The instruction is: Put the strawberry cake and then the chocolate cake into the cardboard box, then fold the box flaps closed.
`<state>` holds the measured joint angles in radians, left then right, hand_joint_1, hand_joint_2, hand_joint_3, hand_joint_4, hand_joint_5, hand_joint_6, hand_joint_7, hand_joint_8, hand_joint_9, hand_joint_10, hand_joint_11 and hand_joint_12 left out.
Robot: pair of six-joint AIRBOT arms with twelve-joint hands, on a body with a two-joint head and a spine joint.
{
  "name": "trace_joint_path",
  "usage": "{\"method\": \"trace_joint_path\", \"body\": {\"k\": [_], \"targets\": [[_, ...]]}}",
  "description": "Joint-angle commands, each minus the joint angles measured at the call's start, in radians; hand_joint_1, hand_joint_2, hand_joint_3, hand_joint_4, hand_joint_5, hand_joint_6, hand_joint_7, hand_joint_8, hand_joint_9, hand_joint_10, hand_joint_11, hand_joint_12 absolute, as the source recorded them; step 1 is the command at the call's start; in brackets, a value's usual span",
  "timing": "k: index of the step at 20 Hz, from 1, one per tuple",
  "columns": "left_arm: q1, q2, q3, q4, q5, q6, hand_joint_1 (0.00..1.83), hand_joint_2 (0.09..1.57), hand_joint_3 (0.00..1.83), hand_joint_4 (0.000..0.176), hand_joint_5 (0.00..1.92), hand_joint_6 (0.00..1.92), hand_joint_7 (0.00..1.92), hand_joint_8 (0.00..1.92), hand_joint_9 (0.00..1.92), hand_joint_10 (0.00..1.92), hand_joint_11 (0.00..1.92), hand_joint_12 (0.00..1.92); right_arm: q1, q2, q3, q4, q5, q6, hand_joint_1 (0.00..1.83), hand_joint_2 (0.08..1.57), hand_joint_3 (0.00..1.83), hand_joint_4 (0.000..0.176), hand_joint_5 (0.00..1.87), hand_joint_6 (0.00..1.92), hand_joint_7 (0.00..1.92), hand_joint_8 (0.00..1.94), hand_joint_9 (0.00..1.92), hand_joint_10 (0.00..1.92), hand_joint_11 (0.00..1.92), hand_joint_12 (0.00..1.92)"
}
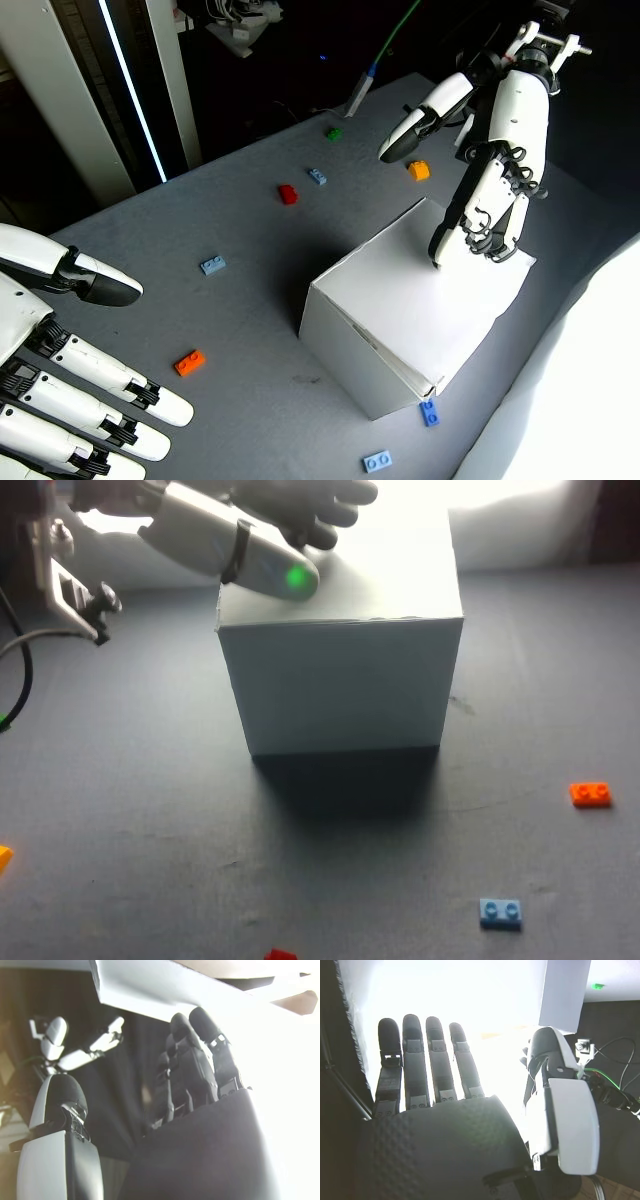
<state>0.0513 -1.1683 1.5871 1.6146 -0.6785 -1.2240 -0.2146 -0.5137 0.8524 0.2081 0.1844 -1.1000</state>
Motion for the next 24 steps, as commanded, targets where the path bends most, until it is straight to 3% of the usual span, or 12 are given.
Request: {"method": "trace_joint_path", "body": {"k": [1,4,7,13,15,16,19,24], "targets": [[0.001,0.004,0.006,-0.058,-0.023,-0.005,0.72,1.09,0.00,0.032,0.24,0.00,0.35,0.00,0.47,0.00,0.02,1.22,0.012,0.012,0.003,0.000,0.105,0.001,0.11,1.18,0.00,0.000,0.21,0.00,0.29,0.00,0.33,0.01,0.00,1.13],[0.025,0.000,0.005,-0.058,-0.036,-0.005,0.70,1.07,0.00,0.038,0.27,0.01,0.38,0.01,0.49,0.00,0.06,1.17,0.012,0.012,0.002,0.000,0.103,0.001,0.13,1.17,0.00,0.000,0.19,0.00,0.27,0.00,0.32,0.00,0.00,1.13],[0.033,-0.002,0.007,-0.058,-0.043,-0.002,0.69,1.10,0.01,0.032,0.24,0.00,0.35,0.00,0.48,0.00,0.05,1.17,0.012,0.012,0.000,0.000,0.099,0.001,0.09,1.18,0.00,0.000,0.20,0.00,0.28,0.01,0.32,0.01,0.00,1.13],[-0.002,-0.001,0.026,-0.042,-0.051,0.002,0.64,1.12,0.00,0.033,0.24,0.00,0.35,0.00,0.49,0.00,0.10,1.12,0.012,0.013,-0.004,0.000,0.091,0.001,0.14,1.17,0.00,0.000,0.21,0.01,0.29,0.00,0.36,0.02,0.00,1.18],[-0.029,0.002,0.031,0.000,-0.062,-0.011,0.64,1.11,0.00,0.032,0.24,0.00,0.35,0.00,0.49,0.00,0.10,1.12,0.012,0.013,-0.005,0.000,0.089,0.001,0.15,1.17,0.00,0.000,0.22,0.01,0.29,0.00,0.35,0.02,0.00,1.19],[-0.039,0.006,0.032,0.017,-0.065,-0.018,0.66,1.10,0.00,0.023,0.25,0.00,0.36,0.00,0.50,0.00,0.10,1.14,0.012,0.013,-0.005,0.000,0.088,0.000,0.13,1.18,0.00,0.000,0.22,0.01,0.29,0.00,0.35,0.02,0.00,1.19],[-0.078,0.028,0.027,0.096,-0.077,-0.069,0.67,1.09,0.00,0.031,0.25,0.00,0.38,0.01,0.50,0.00,0.09,1.15,0.012,0.013,-0.005,0.000,0.093,-0.014,0.11,1.19,0.00,0.000,0.21,0.00,0.28,0.00,0.34,0.01,0.00,1.12],[-0.139,0.103,-0.042,0.258,-0.085,-0.183,0.68,1.09,0.00,0.023,0.25,0.00,0.37,0.00,0.50,0.00,0.08,1.16,0.011,0.015,-0.005,0.000,0.174,-0.033,0.09,1.20,0.00,0.000,0.21,0.00,0.28,0.00,0.32,0.00,0.00,1.10]]}}
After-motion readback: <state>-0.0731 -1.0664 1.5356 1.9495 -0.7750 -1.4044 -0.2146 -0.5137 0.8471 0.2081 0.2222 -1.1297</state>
